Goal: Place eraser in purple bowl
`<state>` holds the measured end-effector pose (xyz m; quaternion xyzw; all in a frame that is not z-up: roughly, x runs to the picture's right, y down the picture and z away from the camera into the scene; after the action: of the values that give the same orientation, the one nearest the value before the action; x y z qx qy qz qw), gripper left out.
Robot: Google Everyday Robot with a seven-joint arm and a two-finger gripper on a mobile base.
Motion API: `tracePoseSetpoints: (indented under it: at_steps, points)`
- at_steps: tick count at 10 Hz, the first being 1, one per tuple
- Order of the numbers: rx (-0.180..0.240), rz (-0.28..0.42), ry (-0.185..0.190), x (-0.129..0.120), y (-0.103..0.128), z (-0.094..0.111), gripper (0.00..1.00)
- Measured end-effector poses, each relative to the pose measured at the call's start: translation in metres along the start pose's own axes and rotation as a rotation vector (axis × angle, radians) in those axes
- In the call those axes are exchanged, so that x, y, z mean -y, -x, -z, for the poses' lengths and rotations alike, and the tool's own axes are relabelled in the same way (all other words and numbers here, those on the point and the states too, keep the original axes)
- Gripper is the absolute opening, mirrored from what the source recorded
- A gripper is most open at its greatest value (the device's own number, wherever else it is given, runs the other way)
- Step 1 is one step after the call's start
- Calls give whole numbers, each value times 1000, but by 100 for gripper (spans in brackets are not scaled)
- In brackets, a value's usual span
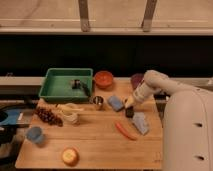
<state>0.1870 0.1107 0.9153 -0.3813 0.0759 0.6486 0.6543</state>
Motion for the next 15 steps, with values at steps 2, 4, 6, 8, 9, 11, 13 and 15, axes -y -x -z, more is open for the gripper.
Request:
tracePoseSetpoints:
  at_steps: [2,4,6,8,9,11,13,15]
  points:
    - [-1,2,-1,0,0,0,7]
    - [43,-6,12,6,0,13,7]
    - [138,-28,40,15,-1,51,7]
    - [237,-46,71,19,0,93,7]
    - [290,-60,83,26,0,111,7]
    - [353,-79,97,31,6,128,7]
    - [402,-116,111,36,21,140,7]
    - [440,-149,123,42,42,153,7]
